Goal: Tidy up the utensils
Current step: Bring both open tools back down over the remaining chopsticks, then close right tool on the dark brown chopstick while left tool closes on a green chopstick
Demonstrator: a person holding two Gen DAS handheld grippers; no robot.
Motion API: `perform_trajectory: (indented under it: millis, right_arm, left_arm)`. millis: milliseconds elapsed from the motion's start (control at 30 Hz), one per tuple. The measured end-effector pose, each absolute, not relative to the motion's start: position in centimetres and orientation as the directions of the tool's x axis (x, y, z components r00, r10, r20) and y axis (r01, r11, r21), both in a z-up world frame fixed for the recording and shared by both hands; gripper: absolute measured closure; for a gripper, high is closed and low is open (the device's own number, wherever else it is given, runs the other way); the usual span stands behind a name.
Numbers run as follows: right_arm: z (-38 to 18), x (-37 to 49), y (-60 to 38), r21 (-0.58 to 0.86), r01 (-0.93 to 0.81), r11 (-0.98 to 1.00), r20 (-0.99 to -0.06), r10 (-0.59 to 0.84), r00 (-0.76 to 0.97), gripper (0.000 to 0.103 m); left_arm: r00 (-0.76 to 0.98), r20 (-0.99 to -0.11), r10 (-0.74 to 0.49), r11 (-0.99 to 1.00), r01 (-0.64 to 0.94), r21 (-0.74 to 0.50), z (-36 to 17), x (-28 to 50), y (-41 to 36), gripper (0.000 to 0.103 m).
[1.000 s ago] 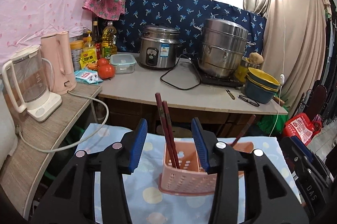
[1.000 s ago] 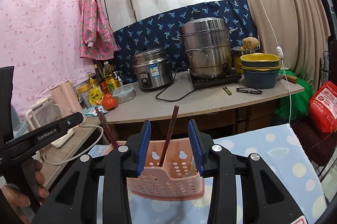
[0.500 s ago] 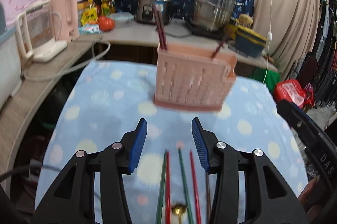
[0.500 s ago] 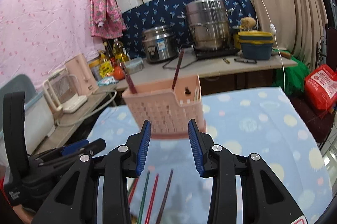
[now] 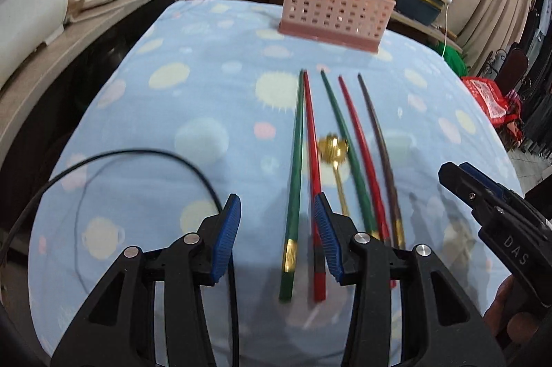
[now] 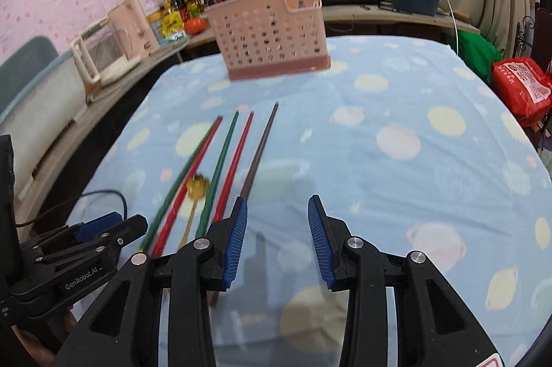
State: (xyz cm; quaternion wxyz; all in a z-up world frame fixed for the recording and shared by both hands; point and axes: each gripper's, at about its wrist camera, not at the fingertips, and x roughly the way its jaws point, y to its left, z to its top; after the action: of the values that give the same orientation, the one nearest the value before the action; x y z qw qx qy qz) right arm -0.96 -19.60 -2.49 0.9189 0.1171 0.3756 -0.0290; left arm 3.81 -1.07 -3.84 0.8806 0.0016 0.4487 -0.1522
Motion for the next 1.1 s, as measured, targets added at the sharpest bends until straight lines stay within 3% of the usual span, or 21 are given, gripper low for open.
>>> perform_trajectory:
  millis: [600, 1100]
  right_arm:
    - [-4.8, -1.6, -15.8, 0.13, 0.092, 0.987, -0.754, 0.039, 0.656, 0.069]
    - [-5.0, -1.1, -15.3, 0.111, 0.08, 0.991, -0.768, 0.035, 0.64, 0.073]
  left_arm:
    - [0.549, -0.786, -0.285, 0.94, 0.321, -0.116, -5.1, 1.9, -1.1, 0.063]
    - [0.533, -0.782, -0.323, 0.922, 0.363, -0.134, -5.1, 2.3, -2.0, 0.088]
